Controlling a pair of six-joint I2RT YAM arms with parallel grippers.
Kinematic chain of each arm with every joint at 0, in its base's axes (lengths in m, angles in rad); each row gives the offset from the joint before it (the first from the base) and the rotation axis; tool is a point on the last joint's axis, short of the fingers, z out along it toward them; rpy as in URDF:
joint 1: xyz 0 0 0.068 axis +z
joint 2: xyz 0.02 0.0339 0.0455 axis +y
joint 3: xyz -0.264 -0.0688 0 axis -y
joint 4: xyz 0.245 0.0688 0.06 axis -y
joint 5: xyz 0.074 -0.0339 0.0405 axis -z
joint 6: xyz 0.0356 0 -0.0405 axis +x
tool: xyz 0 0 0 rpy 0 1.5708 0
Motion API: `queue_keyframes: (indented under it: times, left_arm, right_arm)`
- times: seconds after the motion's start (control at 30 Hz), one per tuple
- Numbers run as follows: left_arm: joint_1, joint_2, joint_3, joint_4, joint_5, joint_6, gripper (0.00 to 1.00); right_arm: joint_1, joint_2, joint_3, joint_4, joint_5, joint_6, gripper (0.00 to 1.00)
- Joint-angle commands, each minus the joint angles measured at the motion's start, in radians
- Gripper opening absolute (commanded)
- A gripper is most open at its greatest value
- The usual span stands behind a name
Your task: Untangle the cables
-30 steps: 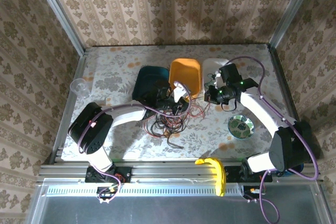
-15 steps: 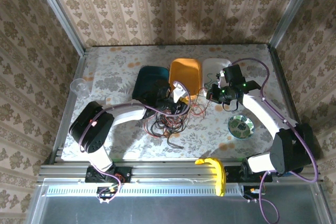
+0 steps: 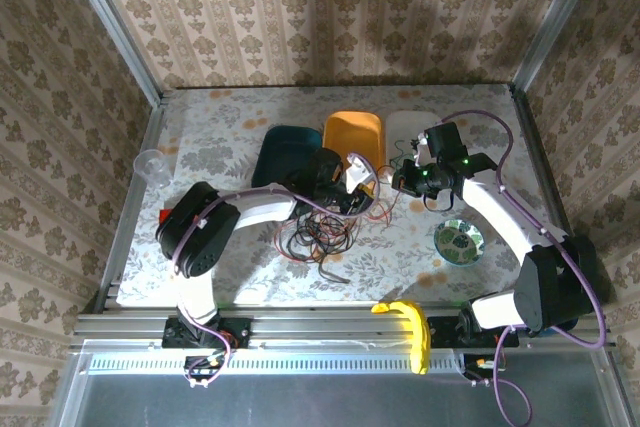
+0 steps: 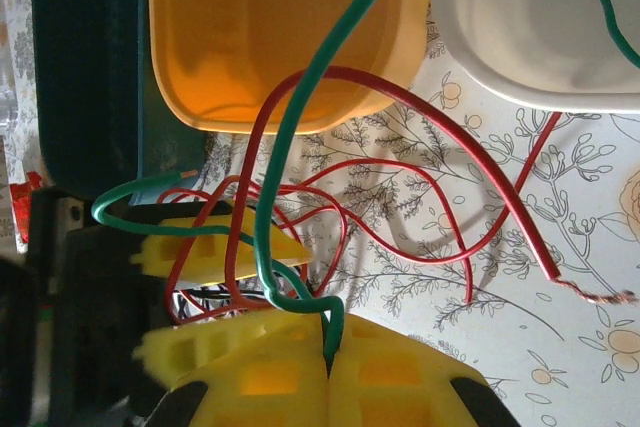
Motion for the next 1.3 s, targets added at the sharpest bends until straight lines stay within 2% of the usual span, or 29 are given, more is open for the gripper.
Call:
queue_keyframes:
  times: [0.0,0.17,0.37,0.53,0.7,0.8,0.93,1.03,1.13,1.27]
  left_arm:
    - [0.016,0.023,0.005,0.112,0.005,-0.058,0.0]
    - [0.035,0.007,-0.021,0.176,-0.001,-0.112,0.0]
    - [0.041,-0.093,-0.082,0.165,-0.012,-0.094,0.0]
    - [0.075,-0.186,-0.168,0.202,-0.02,-0.141,0.0]
    - [0.119,-0.264,-0.252,0.214,-0.056,-0.173,0.0]
    - [0.148,-0.307,-0.299,0.207,-0.068,-0.178,0.0]
    - [0.136,-0.324,-0.295,0.117,-0.064,-0.12,0.0]
    - [0.12,-0.314,-0.289,0.105,-0.068,-0.111,0.0]
    - [0.103,-0.293,-0.282,0.114,-0.083,-0.113,0.0]
    - [0.085,-0.275,-0.275,0.123,-0.098,-0.114,0.0]
  right_arm:
    - [0.005,-0.015,0.028,-0.001,-0.024,0.015,0.0]
    - [0.005,-0.017,0.027,-0.037,0.042,0.01,0.0]
    - [0.005,0.032,0.03,-0.154,0.234,-0.016,0.0]
    - [-0.003,0.054,0.007,-0.228,0.403,-0.043,0.0]
    - [-0.047,0.039,-0.016,-0.256,0.498,-0.041,0.0]
    - [-0.089,0.017,-0.03,-0.261,0.512,-0.038,0.0]
    - [-0.109,-0.063,-0.039,-0.177,0.46,-0.062,0.0]
    - [-0.109,-0.066,0.021,-0.153,0.433,-0.1,0.0]
    - [-0.109,-0.002,0.124,-0.164,0.431,-0.14,0.0]
    - [-0.112,0.187,0.29,-0.209,0.412,-0.187,0.0]
